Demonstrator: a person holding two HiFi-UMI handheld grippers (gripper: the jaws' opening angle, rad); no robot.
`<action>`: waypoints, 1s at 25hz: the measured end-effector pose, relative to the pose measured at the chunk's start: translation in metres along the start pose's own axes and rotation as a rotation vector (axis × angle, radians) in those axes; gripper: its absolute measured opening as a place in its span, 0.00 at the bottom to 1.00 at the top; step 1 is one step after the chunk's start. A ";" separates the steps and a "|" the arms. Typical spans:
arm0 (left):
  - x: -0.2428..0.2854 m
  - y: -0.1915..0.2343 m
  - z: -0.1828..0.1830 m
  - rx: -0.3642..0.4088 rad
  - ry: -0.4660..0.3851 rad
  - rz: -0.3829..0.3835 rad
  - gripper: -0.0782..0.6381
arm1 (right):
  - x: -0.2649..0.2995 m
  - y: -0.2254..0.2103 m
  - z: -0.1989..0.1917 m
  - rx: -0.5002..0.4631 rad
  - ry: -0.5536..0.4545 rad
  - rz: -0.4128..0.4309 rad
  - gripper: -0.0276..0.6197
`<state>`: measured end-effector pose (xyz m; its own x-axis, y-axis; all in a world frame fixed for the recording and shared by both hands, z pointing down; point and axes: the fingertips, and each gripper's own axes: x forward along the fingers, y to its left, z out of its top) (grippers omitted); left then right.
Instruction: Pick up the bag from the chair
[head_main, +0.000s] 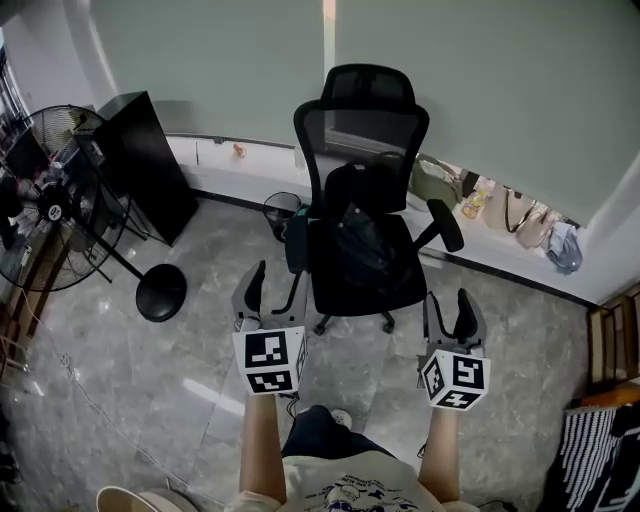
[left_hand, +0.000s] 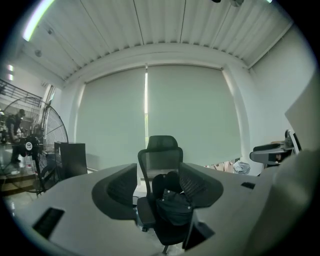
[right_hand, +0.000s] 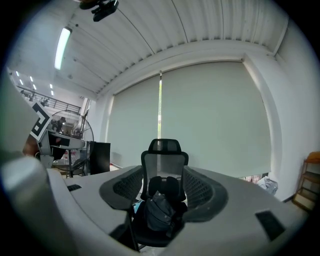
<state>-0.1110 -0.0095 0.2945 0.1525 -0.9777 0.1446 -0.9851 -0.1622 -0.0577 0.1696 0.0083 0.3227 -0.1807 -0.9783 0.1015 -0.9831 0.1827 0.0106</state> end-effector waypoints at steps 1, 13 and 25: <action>0.005 0.002 0.000 0.000 0.007 0.004 0.47 | 0.006 -0.001 -0.001 0.001 0.009 0.002 0.44; 0.093 0.011 -0.021 -0.011 0.045 -0.001 0.47 | 0.077 -0.027 -0.026 0.011 0.047 -0.020 0.44; 0.223 0.028 -0.021 -0.007 0.046 -0.114 0.47 | 0.191 -0.030 -0.033 0.027 0.057 -0.072 0.45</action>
<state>-0.1067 -0.2295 0.3461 0.2595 -0.9459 0.1948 -0.9622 -0.2705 -0.0315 0.1659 -0.1810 0.3745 -0.1081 -0.9815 0.1582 -0.9941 0.1085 -0.0064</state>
